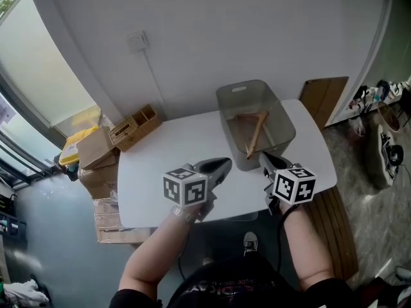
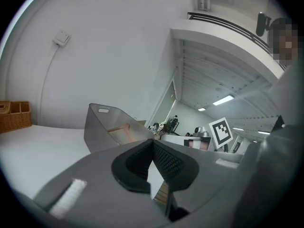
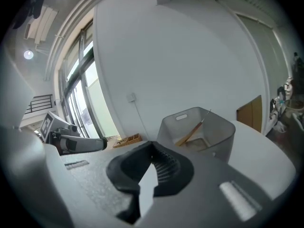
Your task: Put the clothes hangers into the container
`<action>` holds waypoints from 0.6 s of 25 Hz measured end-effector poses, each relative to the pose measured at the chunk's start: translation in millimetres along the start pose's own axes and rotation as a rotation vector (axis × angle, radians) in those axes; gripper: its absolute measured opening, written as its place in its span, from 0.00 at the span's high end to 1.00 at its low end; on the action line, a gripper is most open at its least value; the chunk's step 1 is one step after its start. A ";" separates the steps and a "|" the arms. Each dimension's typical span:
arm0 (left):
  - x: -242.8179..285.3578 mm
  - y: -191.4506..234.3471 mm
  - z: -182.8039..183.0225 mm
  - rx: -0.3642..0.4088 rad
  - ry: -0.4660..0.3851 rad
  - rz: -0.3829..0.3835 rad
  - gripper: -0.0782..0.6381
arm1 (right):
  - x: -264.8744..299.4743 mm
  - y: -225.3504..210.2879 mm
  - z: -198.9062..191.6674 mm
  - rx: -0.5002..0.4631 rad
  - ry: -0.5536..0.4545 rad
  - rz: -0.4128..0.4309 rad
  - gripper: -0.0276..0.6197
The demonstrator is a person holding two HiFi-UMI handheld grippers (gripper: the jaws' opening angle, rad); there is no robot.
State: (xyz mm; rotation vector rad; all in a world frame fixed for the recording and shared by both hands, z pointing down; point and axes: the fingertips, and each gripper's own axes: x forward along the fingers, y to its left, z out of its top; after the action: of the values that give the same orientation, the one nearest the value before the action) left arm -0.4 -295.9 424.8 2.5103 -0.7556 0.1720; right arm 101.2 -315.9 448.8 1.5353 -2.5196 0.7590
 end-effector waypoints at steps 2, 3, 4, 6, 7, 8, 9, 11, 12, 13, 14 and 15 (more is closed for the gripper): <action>-14.1 -2.7 -11.6 0.000 -0.001 -0.008 0.88 | -5.9 14.6 -9.7 0.002 -0.006 -0.002 0.95; -20.6 -3.7 -17.6 -0.007 -0.003 -0.012 0.88 | -9.1 21.9 -14.7 0.005 -0.009 -0.003 0.95; -26.8 -4.6 -23.4 -0.017 -0.005 -0.017 0.88 | -12.5 29.0 -20.1 0.008 -0.010 -0.003 0.95; -38.1 -6.8 -35.2 -0.041 -0.010 -0.028 0.88 | -20.2 42.6 -31.6 0.014 -0.011 -0.005 0.95; -43.2 -8.2 -41.2 -0.049 -0.009 -0.033 0.88 | -24.1 49.2 -37.3 0.017 -0.011 -0.006 0.95; -48.2 -9.7 -47.5 -0.052 -0.006 -0.038 0.88 | -27.8 55.6 -43.1 0.021 -0.011 -0.007 0.95; -53.1 -11.3 -54.1 -0.053 -0.003 -0.042 0.88 | -31.4 61.9 -49.2 0.025 -0.011 -0.009 0.95; -62.7 -15.3 -67.4 -0.047 0.003 -0.051 0.88 | -38.7 73.5 -62.1 0.030 -0.008 -0.012 0.95; -67.2 -17.9 -73.4 -0.041 0.007 -0.055 0.88 | -42.4 78.7 -68.3 0.032 -0.005 -0.014 0.95; -71.6 -21.1 -78.8 -0.035 0.011 -0.061 0.88 | -46.2 83.7 -74.1 0.033 -0.002 -0.016 0.95; -76.2 -24.7 -83.9 -0.029 0.015 -0.068 0.88 | -50.2 88.5 -79.6 0.035 0.001 -0.018 0.95; -80.8 -28.6 -89.0 -0.026 0.020 -0.075 0.88 | -54.5 93.1 -84.9 0.038 0.003 -0.020 0.95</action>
State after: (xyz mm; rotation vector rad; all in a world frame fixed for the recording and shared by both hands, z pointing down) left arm -50.3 -191.4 468.3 2.5044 -0.6500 0.1597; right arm 33.6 -198.5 471.1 1.5668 -2.4979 0.8101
